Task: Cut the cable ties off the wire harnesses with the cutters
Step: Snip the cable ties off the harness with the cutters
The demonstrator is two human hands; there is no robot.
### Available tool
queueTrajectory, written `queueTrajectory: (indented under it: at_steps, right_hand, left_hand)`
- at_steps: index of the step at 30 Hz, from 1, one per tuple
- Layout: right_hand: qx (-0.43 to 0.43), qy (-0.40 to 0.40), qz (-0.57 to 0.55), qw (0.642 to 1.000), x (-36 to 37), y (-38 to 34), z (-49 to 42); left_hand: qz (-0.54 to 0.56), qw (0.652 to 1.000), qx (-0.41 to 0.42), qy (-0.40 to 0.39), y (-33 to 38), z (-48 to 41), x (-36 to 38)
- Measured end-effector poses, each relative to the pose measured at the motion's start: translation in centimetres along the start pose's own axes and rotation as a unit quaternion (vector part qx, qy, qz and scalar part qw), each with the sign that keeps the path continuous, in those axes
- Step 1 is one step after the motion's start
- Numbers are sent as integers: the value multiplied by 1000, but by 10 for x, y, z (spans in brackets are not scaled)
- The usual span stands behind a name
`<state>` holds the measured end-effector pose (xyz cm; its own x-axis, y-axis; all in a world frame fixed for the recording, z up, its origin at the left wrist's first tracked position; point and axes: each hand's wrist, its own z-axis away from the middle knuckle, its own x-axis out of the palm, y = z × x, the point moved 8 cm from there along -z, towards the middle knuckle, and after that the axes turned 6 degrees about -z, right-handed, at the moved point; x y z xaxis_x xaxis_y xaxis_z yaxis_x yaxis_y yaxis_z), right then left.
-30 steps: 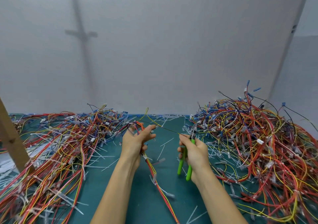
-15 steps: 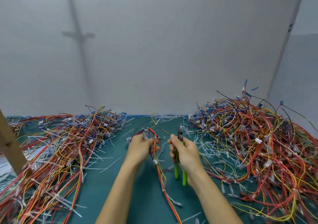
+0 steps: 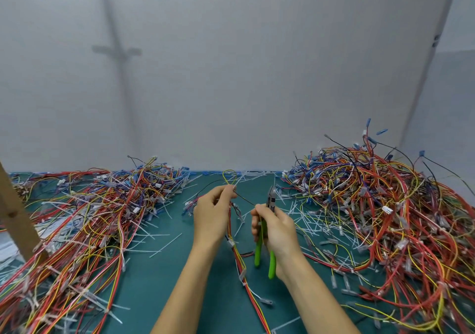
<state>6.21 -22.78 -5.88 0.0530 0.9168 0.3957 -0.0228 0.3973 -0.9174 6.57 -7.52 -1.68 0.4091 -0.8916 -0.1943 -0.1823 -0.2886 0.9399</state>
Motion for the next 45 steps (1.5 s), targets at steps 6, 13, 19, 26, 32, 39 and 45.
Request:
queueTrajectory:
  at_steps: [6, 13, 19, 26, 32, 39, 45]
  right_hand:
    - [16, -13, 26, 999, 4, 3, 3]
    - [6, -52, 79, 995, 11, -2, 8]
    - [-4, -26, 98, 995, 8, -4, 4]
    - [-24, 27, 81, 996, -16, -16, -8]
    - [-130, -19, 360, 924, 2, -16, 1]
    - [-166, -38, 397, 902, 10, -17, 6]
    - [-184, -36, 416, 890, 12, -19, 8]
  left_hand:
    - [162, 982, -71, -71, -8, 1, 4]
    - [183, 978, -81, -66, -8, -1, 7]
    - [252, 963, -89, -33, -9, -4, -1]
    - [238, 967, -79, -40, -8, -5, -5]
    - [214, 969, -100, -70, -12, 0, 5]
    - [191, 973, -90, -97, -7, 3, 9]
    - [181, 974, -81, -110, -5, 5, 13]
